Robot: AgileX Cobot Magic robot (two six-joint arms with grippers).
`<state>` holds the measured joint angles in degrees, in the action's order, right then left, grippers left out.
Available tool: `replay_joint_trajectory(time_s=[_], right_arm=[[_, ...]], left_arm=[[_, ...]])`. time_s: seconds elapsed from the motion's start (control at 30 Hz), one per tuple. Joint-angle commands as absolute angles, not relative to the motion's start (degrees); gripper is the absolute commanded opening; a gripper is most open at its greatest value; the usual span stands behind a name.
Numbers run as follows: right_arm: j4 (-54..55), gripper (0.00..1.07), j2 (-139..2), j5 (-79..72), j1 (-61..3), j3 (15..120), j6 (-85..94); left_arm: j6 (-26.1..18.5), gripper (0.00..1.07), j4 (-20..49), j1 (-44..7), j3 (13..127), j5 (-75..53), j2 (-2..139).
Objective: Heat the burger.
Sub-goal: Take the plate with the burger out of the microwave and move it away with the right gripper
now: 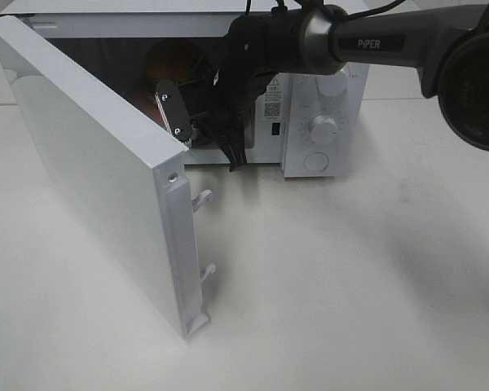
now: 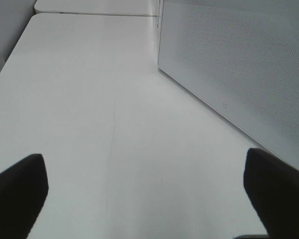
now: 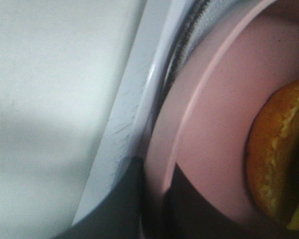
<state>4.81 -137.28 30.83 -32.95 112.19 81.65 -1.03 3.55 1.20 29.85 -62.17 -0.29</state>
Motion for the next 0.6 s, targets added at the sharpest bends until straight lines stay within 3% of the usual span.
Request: replay_joint_trajectory(time_s=[0.03,0.6], right_arm=[[7.62,0.0,-136.42,34.95,-33.46,112.13,85.2],[12.26,0.0,-125.36,33.75,-34.32,96.37,100.67]], left_arm=[[-0.69,1.0,3.61,1.38,29.56,-61.42,-0.57],[-0.69,1.0,3.61,1.38,29.56,-61.42,-0.57]])
